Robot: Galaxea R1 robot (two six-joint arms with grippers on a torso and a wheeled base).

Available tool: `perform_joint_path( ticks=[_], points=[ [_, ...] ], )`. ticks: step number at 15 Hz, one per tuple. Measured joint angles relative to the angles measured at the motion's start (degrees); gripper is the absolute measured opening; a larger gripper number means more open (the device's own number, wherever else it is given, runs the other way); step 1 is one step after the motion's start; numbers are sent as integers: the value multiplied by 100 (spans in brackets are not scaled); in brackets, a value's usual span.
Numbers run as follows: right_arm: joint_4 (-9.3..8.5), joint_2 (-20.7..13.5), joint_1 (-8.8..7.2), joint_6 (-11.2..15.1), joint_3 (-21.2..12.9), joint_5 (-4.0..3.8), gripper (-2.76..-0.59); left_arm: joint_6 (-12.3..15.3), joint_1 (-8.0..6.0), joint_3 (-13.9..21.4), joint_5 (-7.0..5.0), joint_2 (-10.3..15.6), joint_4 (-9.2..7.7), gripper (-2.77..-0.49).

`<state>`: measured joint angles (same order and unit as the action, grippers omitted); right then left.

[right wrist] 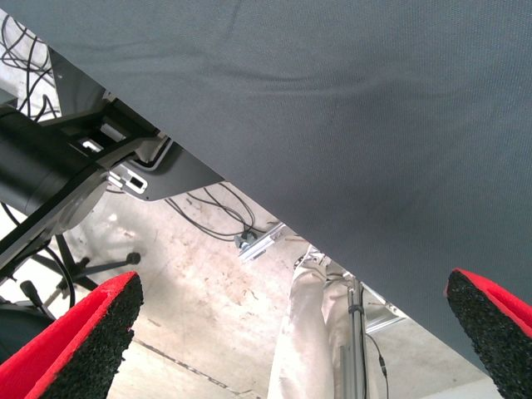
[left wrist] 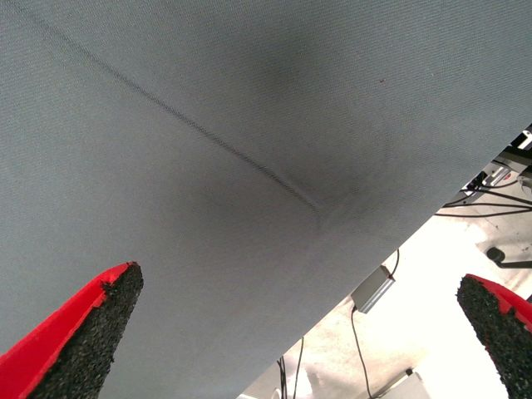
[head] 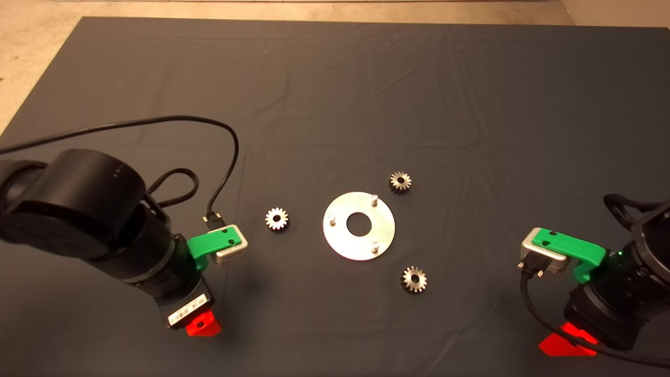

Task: Install three planetary gears onto the carrier pins

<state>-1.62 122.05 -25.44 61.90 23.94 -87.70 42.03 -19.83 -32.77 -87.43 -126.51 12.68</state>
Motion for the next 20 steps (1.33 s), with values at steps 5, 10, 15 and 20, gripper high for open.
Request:
perform_joint_path(
  ticks=[5,10,15,20],
  points=[
    [104,239,-16,2,-2,-9,-63,2,0,0,2,-20,-1,-49],
    [624,781,-12,6,-5,-4,-63,5,0,0,0,-37,0,-49],
    [1135,1211,150,33,-5,0,-63,9,0,0,-2,-93,0,-49],
    [1751,1518,694,80,1,-1,-63,9,0,-17,-2,-110,0,-49]
  ],
)
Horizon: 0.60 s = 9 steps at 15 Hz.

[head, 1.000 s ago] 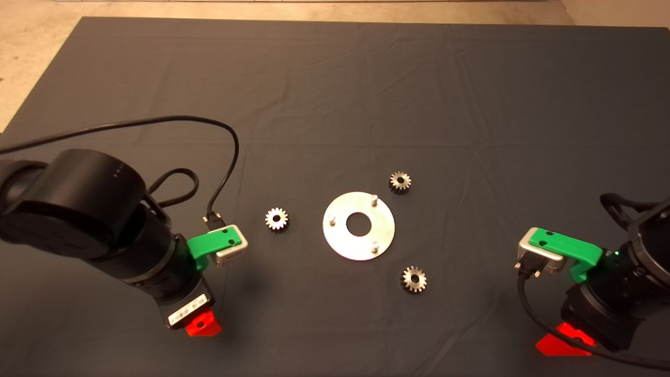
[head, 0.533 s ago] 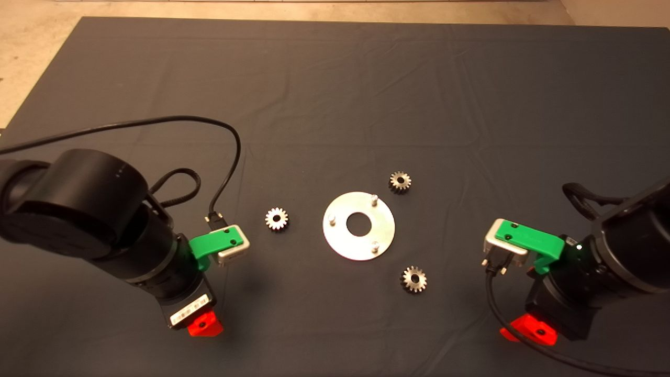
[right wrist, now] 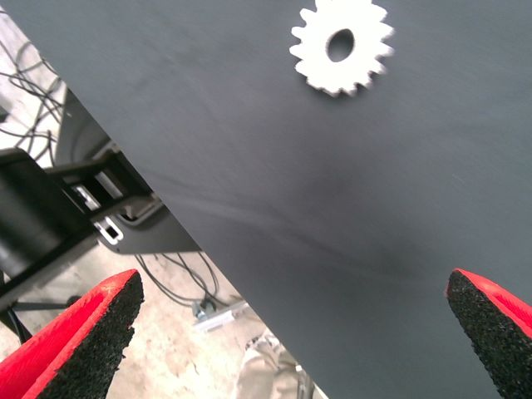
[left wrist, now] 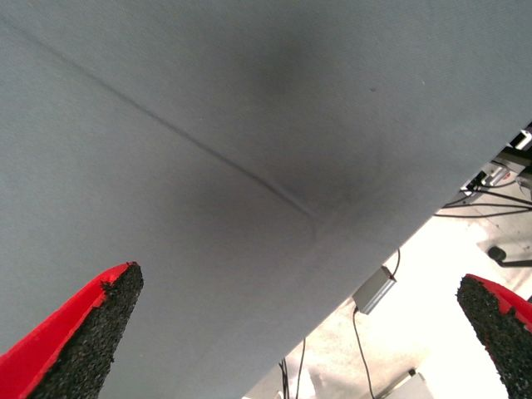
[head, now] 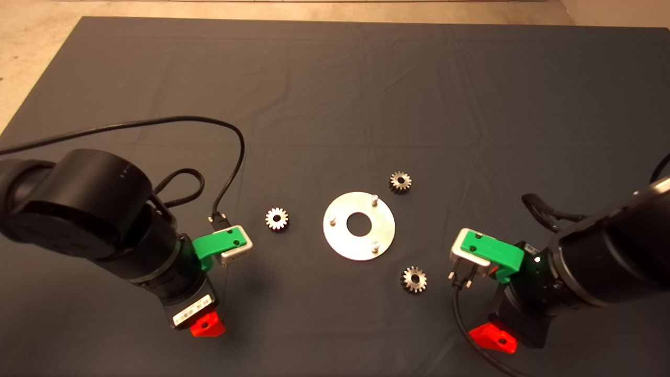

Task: Install three planetary gears onto the carrier pins

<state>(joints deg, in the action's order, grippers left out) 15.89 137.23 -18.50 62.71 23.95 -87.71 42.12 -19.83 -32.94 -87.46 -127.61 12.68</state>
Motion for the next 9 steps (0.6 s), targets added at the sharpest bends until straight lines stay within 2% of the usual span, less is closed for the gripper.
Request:
perform_joint_path(
  ticks=[2,4,5,9],
  points=[
    [273,157,251,16,63,0,-63,0,-1,-10,2,-11,0,-49],
    [525,303,404,11,193,1,-63,0,-1,-13,2,-30,0,-49],
    [648,364,453,-6,272,1,-63,0,0,-22,2,-32,-1,-49],
    [959,462,552,-297,579,-5,-63,2,-1,-35,2,-34,0,-49]
  ],
)
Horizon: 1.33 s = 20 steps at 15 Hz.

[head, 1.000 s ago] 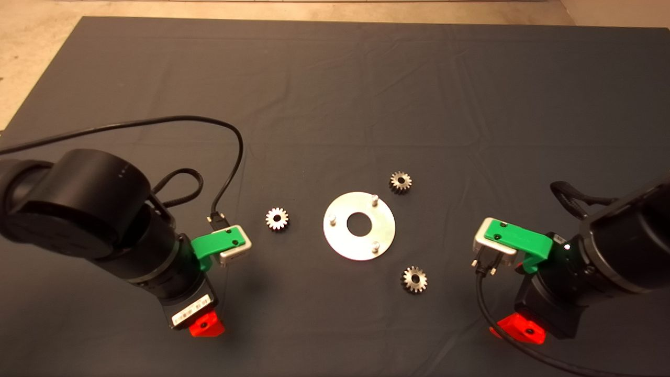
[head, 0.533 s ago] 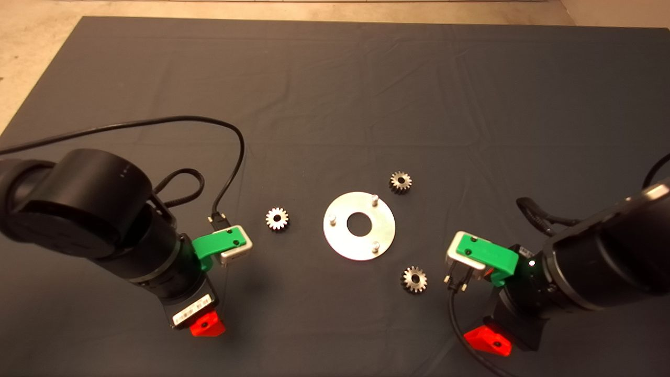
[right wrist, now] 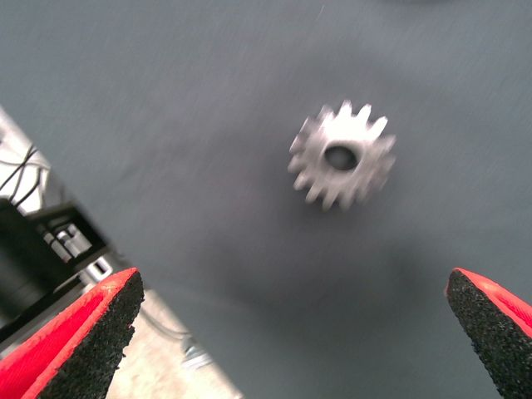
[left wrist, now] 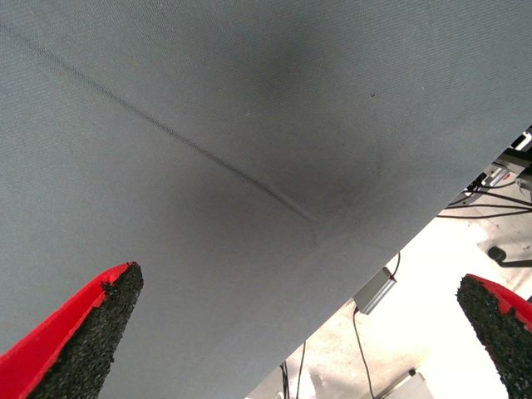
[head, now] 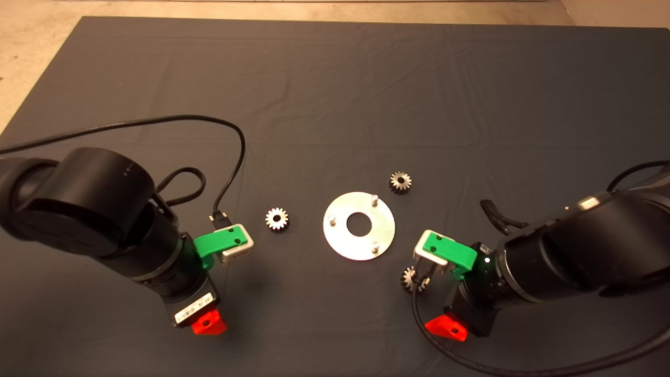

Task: Install three planetary gears onto the carrier pins

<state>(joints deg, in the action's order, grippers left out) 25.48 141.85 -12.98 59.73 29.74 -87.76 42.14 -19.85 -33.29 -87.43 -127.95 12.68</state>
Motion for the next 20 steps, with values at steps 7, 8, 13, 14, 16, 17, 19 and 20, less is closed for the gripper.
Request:
perform_joint_path(
  ticks=[7,8,13,14,16,17,19,20],
  points=[
    [216,189,134,-394,355,2,-63,0,0,-11,0,0,0,-49],
    [217,223,194,-439,377,5,-63,2,0,-11,0,0,0,-49],
    [285,244,350,-673,477,5,-63,1,1,-28,0,2,-1,-49],
    [305,244,400,-714,497,9,-63,0,0,-44,0,2,2,-49],
    [354,241,474,-833,550,6,-63,2,0,-48,-2,2,0,-49],
    [383,241,491,-906,586,9,-63,0,0,-48,2,2,-1,-49],
    [499,241,530,-1051,666,6,-63,1,0,-50,-2,2,0,-49],
    [550,239,546,-1126,711,6,-63,2,0,-50,-2,2,0,-49]
  ],
)
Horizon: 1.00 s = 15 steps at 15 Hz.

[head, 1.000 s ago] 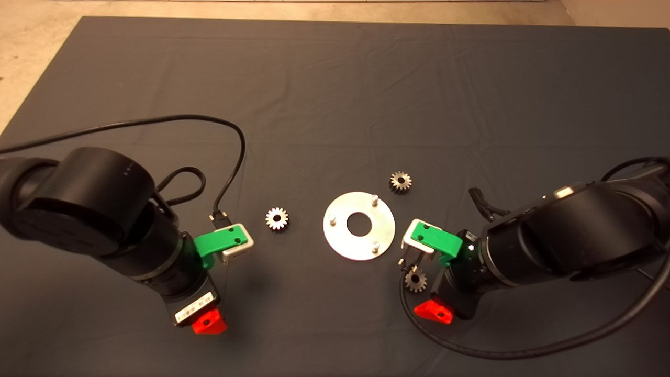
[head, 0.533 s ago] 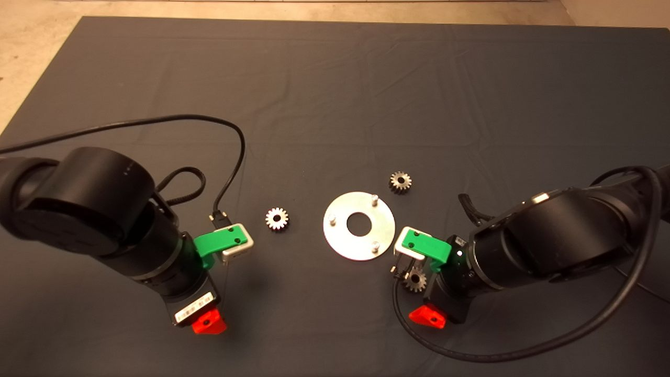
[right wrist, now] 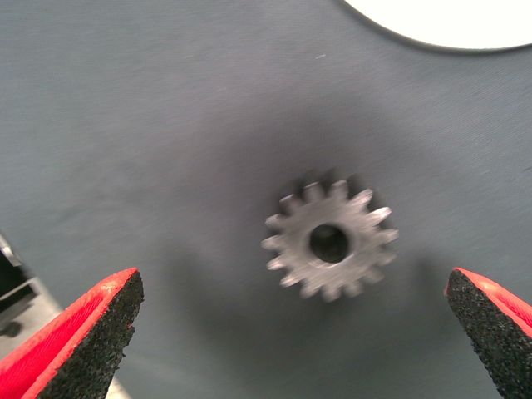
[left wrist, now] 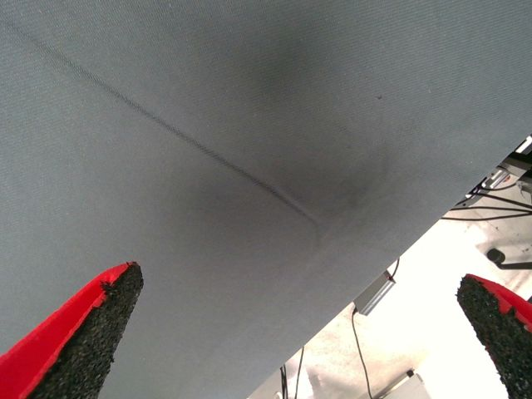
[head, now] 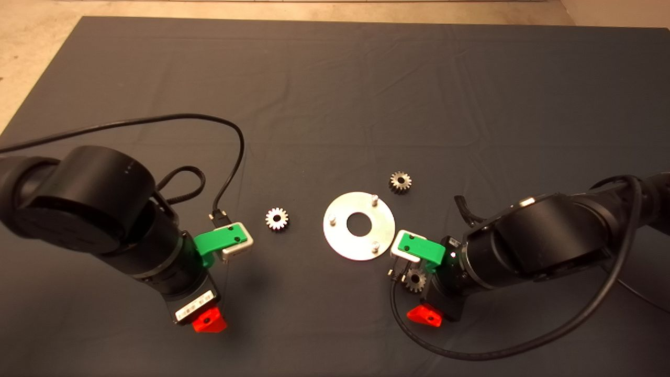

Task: Install three planetary gears onto the carrier pins

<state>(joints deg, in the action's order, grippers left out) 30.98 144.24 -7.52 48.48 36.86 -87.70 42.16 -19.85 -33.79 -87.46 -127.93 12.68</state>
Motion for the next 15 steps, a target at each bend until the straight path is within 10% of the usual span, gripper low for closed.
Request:
perform_joint_path(
  ticks=[15],
  points=[
    [270,-35,131,-408,173,-1,-63,-1,0,-52,0,6,0,-49]
  ],
)
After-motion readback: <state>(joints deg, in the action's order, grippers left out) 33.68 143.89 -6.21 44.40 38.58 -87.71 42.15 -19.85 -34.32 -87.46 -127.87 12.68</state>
